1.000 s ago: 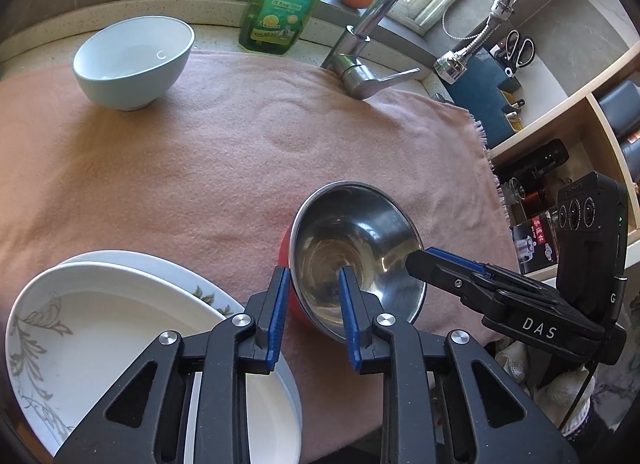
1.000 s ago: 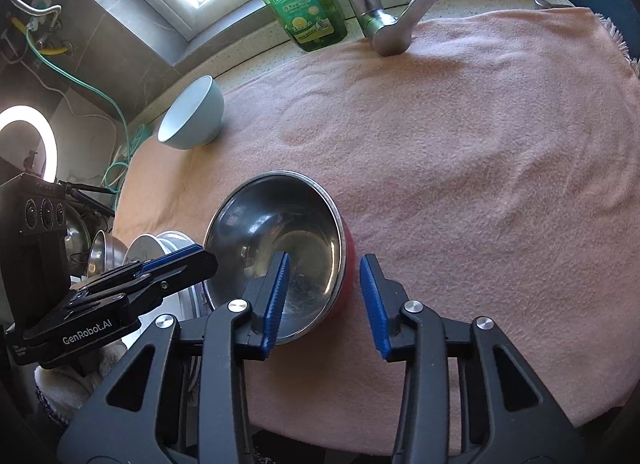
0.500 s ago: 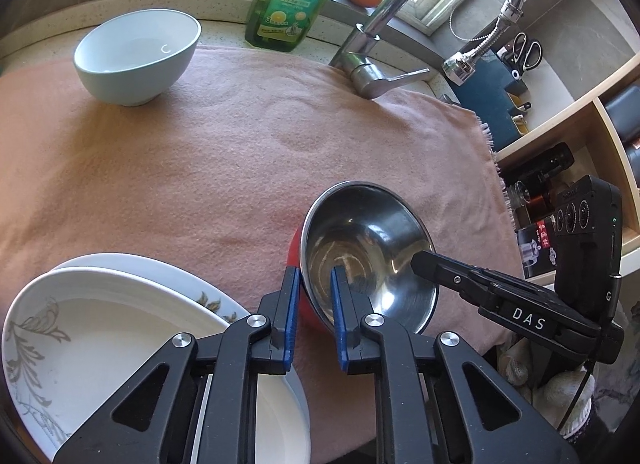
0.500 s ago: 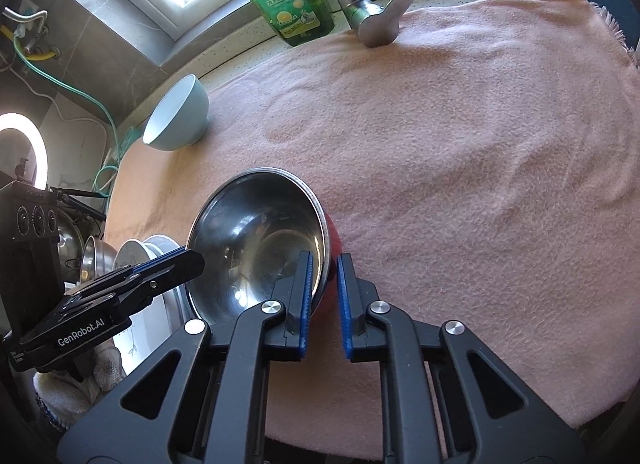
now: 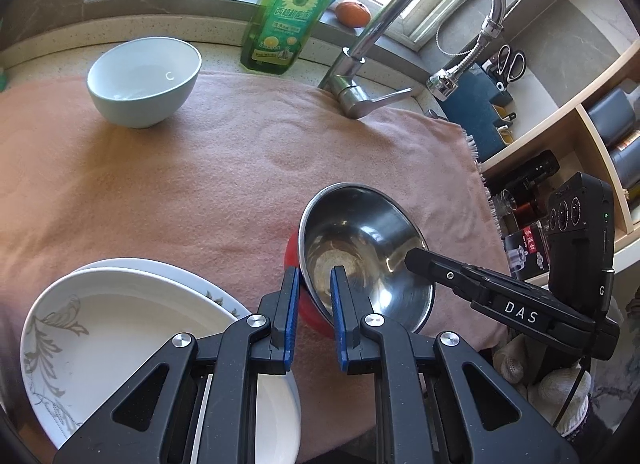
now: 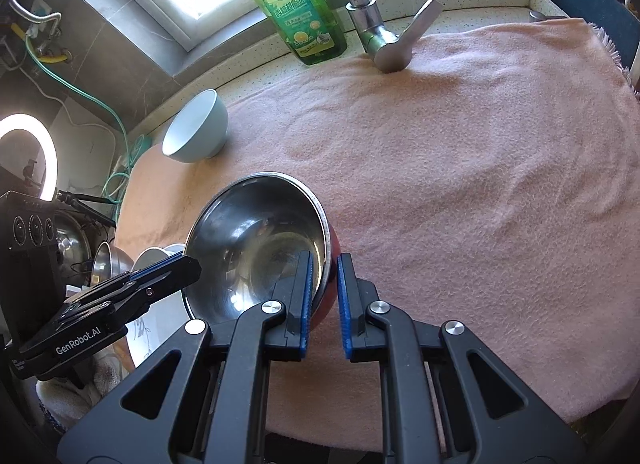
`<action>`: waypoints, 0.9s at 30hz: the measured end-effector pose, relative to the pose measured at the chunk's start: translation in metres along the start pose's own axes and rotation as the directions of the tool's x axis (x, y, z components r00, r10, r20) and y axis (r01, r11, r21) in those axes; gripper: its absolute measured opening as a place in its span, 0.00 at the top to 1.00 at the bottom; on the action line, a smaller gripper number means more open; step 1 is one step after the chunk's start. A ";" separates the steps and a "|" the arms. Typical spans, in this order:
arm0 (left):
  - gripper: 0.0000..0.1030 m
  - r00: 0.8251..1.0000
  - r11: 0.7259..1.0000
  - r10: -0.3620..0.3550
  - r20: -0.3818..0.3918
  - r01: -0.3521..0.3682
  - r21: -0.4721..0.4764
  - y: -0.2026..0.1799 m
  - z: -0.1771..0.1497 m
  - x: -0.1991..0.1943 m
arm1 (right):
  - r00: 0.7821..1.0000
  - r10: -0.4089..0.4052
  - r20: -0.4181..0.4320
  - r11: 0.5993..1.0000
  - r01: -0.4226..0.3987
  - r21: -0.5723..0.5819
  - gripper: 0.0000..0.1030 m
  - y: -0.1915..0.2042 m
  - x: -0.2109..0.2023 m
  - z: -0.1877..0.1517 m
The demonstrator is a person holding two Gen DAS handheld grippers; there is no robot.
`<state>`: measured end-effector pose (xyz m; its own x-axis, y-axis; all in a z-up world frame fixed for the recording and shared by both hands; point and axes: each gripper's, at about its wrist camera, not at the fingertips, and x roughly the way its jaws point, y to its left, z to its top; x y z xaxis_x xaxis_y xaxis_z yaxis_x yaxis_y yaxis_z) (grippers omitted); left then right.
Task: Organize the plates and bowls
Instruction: 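Carry the red-sided bowl over the large steel bowl and lower it inside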
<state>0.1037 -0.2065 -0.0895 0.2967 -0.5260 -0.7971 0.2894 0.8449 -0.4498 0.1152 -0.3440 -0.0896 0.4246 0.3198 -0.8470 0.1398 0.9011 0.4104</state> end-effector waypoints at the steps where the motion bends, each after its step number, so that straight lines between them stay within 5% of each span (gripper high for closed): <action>1: 0.87 1.000 1.000 0.000 0.010 0.000 0.000 0.000 0.000 -0.004 | 1.000 0.004 0.006 1.000 -0.004 -0.003 0.88 0.004 -0.003 0.001; 27: 0.87 0.973 0.991 0.073 0.218 -0.047 -0.121 0.079 -0.013 -0.129 | 0.990 0.142 0.014 0.966 -0.136 -0.222 0.88 0.164 0.000 0.001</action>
<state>0.0762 -0.0705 -0.0276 0.5080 -0.4716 -0.7208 0.1625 0.8742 -0.4575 0.1391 -0.1962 -0.0222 0.4524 0.4407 -0.7753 -0.1208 0.8916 0.4364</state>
